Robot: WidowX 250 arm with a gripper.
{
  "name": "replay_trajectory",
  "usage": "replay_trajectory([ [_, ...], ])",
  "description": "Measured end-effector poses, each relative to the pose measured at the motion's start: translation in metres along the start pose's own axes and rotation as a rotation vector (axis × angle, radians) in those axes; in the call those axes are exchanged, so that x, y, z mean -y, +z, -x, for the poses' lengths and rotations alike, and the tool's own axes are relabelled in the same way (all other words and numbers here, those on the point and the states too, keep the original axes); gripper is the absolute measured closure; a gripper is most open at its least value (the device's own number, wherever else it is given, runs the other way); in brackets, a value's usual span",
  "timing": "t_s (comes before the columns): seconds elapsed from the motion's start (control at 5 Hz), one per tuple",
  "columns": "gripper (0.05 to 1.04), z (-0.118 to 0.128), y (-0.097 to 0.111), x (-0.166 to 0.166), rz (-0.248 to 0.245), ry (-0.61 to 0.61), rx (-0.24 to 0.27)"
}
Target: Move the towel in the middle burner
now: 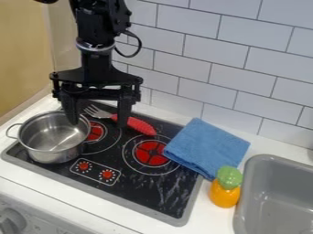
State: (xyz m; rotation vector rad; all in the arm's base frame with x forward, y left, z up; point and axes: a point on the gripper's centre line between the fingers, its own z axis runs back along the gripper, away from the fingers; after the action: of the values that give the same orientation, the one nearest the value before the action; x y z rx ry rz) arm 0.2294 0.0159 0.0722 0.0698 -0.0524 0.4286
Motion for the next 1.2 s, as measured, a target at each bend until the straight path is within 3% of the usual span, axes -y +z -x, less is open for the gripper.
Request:
replay_trajectory([
  [0.2,0.084,0.013,-0.01,-0.004,-0.018,0.002,-0.054],
  [0.4,0.084,0.01,-0.005,0.004,0.018,0.043,-0.07],
  [1.0,0.084,-0.002,0.018,0.059,0.091,-0.029,-0.021],
  [1.2,0.084,-0.011,0.014,0.089,0.1,-0.077,-0.007],
])
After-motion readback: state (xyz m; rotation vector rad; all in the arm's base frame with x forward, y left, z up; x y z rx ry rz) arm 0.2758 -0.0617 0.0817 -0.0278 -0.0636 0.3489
